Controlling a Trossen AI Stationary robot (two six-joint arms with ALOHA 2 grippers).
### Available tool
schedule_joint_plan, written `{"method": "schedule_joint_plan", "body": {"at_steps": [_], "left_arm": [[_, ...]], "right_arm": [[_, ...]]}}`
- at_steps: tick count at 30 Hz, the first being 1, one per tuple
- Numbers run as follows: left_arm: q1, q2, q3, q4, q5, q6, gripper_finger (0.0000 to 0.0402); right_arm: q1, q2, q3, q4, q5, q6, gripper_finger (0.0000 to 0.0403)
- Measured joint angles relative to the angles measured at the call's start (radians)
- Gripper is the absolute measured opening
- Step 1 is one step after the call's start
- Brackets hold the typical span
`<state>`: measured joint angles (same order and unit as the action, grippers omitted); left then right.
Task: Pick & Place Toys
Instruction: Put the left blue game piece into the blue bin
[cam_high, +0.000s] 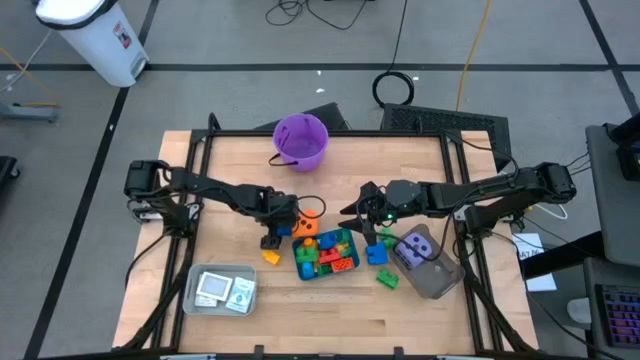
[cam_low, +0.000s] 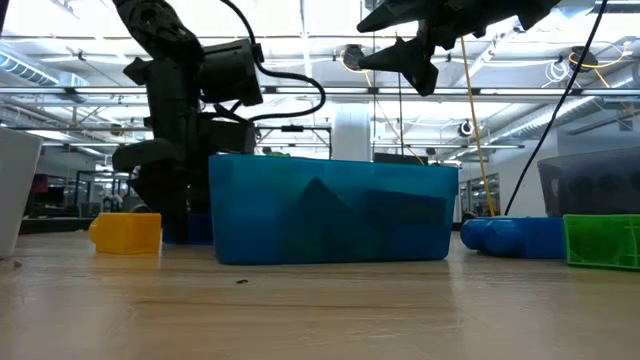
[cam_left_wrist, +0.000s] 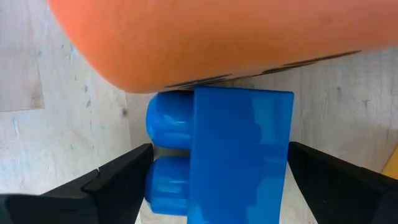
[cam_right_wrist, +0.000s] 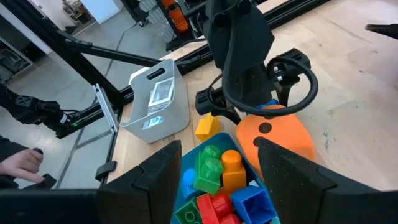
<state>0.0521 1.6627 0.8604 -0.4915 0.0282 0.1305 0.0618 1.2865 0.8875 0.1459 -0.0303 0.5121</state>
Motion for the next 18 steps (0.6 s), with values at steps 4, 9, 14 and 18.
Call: {"method": "schedule_joint_plan", "body": {"at_steps": [4,9,14,18], "left_arm": [[0.0,0.001,0.0,0.004,0.001,-0.002,0.0378],[0.0,0.002,0.0,0.007,0.004,-0.032,0.0338],[0.002,0.003,0.0,0.032,-0.003,-0.076,0.0271],[0.023,0.0,0.0,0.024,-0.004,-0.152,0.0271]], "right_arm": [[0.002,0.0,0.0,0.0,0.0,0.003,0.0205],[0.006,0.0,0.0,0.0,0.0,0.003,0.0205],[0.006,0.0,0.0,0.0,0.0,0.003,0.0205],[0.007,0.0,0.0,0.0,0.0,0.004,0.0205]]}}
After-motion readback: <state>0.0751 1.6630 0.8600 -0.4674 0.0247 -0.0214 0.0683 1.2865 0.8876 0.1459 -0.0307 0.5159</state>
